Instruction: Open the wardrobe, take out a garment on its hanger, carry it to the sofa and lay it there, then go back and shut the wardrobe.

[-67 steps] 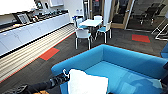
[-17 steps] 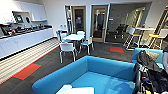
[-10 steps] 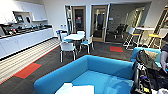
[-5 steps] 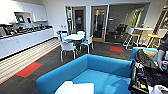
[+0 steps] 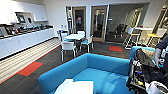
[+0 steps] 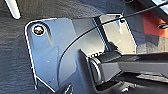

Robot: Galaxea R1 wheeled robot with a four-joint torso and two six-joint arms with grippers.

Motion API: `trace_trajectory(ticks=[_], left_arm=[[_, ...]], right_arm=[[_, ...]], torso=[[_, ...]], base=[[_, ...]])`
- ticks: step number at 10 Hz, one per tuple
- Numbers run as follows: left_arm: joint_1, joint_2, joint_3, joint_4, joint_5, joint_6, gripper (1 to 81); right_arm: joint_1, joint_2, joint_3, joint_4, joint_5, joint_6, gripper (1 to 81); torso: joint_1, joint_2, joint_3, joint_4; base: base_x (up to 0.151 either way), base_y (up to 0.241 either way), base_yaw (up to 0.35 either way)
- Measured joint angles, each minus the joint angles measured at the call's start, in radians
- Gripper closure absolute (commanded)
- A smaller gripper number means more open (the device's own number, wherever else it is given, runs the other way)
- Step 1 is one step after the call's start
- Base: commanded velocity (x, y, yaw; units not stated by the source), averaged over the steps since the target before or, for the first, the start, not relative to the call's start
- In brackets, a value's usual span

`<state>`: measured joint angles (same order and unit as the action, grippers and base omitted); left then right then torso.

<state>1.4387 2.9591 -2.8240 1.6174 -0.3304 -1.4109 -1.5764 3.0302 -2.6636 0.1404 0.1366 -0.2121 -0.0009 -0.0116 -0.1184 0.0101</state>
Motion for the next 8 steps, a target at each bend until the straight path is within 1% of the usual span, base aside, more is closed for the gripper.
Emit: trace_trajectory(ticks=[4,8], left_arm=[[0.002,0.005,0.000,0.002,0.001,0.000,1.0],[0.002,0.005,0.000,0.002,0.001,0.000,1.0]], right_arm=[[-0.001,0.003,-0.001,0.000,0.000,0.000,1.0],[0.001,0.003,-0.001,-0.002,-0.002,0.000,1.0]], torso=[[0.000,0.000,0.000,0.000],[0.001,-0.001,0.000,0.000]], base=[[-0.077,0.000,0.000],[0.000,0.000,0.000]])
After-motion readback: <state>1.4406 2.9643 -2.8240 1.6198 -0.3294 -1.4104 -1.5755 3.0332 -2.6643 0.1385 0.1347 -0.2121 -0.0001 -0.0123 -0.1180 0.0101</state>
